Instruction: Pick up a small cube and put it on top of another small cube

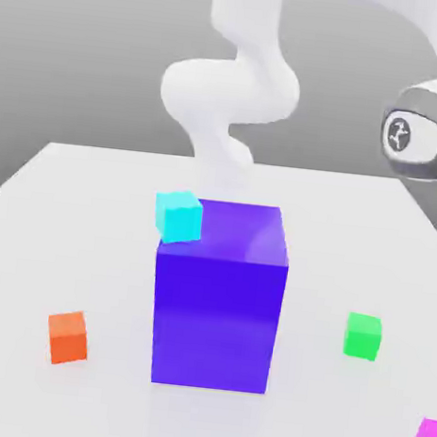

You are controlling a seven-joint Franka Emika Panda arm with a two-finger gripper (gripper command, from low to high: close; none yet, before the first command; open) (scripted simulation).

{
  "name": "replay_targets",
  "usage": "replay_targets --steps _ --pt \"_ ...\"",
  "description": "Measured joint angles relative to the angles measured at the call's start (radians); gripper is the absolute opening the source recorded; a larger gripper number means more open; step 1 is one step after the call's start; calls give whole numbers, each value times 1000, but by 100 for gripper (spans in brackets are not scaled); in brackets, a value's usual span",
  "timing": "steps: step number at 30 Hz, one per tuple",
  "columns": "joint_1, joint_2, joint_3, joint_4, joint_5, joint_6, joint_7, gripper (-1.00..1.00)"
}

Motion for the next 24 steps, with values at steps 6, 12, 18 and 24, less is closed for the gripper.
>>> replay_targets --steps 6,12,18,24 --pt "56 220 -2 31 -80 97 -33 0" --pt "67 281 -15 45 -94 142 -25 -100" --pt "53 196 3 25 -73 76 -40 -100" --pt "59 -3 41 -145 -49 49 -58 -100"
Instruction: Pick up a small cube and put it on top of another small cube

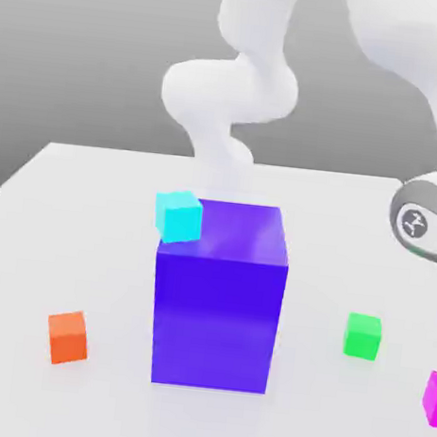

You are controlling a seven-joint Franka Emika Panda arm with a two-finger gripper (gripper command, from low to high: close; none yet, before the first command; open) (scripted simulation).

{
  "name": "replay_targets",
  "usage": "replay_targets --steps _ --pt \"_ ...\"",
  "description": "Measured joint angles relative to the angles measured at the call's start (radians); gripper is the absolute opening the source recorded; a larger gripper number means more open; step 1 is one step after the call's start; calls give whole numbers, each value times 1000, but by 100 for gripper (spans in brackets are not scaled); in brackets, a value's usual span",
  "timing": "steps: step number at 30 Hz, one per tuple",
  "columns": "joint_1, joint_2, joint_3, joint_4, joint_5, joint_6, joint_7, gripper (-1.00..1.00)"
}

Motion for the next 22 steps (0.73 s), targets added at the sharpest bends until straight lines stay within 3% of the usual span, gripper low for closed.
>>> replay_targets --steps 13,19,20,22 --pt "99 -414 64 -462 181 56 -135 -100" --pt "102 -245 43 -480 82 240 -65 -100" --pt "98 -211 37 -478 49 271 -42 100" --pt "98 -211 37 -478 49 271 -42 100"
